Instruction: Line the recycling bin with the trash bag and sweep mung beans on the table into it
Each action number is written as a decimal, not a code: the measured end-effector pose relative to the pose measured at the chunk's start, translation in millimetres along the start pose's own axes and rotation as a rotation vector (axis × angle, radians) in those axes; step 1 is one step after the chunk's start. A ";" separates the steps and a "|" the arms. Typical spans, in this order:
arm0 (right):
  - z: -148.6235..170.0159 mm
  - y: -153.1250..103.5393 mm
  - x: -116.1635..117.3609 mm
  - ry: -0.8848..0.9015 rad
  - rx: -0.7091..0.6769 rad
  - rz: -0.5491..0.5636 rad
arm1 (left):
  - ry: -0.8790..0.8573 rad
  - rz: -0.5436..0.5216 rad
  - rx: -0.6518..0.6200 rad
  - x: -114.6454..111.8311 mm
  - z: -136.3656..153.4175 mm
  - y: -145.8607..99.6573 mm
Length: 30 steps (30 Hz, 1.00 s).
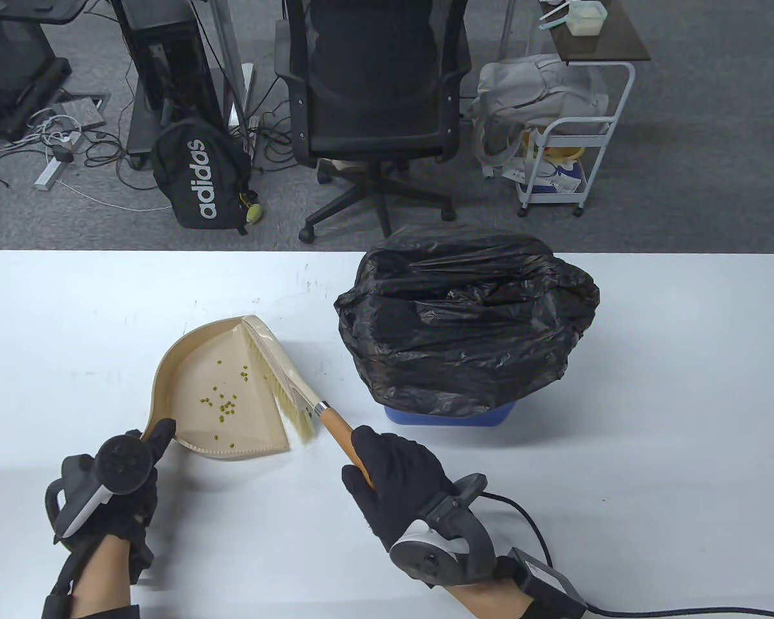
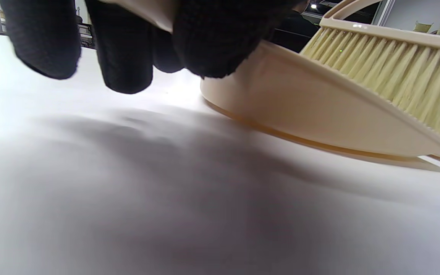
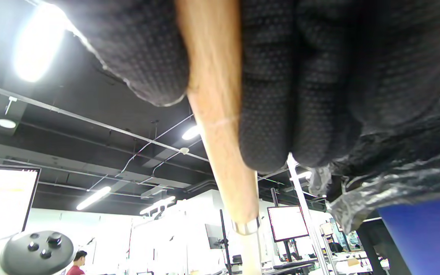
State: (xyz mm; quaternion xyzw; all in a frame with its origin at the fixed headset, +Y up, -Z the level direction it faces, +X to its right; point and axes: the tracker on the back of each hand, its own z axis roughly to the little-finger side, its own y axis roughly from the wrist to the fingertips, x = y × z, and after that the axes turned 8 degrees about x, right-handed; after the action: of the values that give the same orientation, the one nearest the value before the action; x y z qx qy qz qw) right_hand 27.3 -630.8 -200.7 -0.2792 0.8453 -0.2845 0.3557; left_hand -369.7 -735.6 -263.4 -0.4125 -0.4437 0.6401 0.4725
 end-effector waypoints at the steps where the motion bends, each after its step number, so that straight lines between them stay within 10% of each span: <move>1: 0.7 1.9 -2.1 -0.001 0.001 0.009 | -0.001 -0.001 0.000 0.3 0.2 -0.2; 10: 9.1 19.9 -27.1 -0.089 0.048 0.041 | 0.007 -0.006 0.002 0.6 -0.2 -0.8; 30: -8.8 30.1 7.1 -0.060 0.130 -0.054 | 0.098 -0.008 -0.004 -4.7 -22.8 -10.6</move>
State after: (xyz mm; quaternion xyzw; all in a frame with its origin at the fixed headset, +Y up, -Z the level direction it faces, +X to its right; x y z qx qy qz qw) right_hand 8.3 -612.6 -219.1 -0.2864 0.8063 -0.3397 0.3904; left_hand -344.6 -734.5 -258.8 -0.4427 -0.4228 0.6164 0.4953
